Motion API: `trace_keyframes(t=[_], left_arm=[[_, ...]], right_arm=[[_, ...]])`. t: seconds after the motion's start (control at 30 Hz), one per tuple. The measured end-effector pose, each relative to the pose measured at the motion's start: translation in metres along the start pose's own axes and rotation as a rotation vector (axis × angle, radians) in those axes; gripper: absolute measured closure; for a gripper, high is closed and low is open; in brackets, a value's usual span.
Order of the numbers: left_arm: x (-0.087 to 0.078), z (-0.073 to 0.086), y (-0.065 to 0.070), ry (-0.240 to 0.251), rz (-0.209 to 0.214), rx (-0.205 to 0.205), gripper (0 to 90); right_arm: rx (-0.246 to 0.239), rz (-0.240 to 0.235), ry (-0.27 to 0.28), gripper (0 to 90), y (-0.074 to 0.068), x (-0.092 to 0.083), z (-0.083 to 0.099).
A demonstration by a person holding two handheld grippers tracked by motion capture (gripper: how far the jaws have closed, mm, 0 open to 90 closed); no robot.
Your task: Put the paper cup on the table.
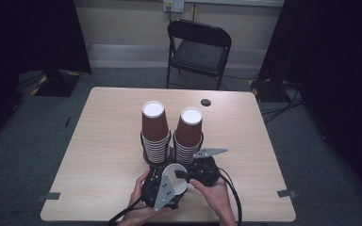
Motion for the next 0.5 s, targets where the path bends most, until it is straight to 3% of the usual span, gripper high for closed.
trace_keyframes(t=[0.5], left_arm=[[-0.003,0.008,-0.013,0.007,-0.002,-0.126,9.1]], right_arm=[[-0.028,0.001,0.105,63.7,-0.001,-0.006,0.000]])
Point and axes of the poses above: each handheld gripper's, and its own axes: x roughly forward along the jaws, z roughly out of its underside, y roughly to its right, the point moved 4 cm from there along x, roughly forward along the jaws, and after that the axes turned 1 degree about y, right-handed, at the moved point
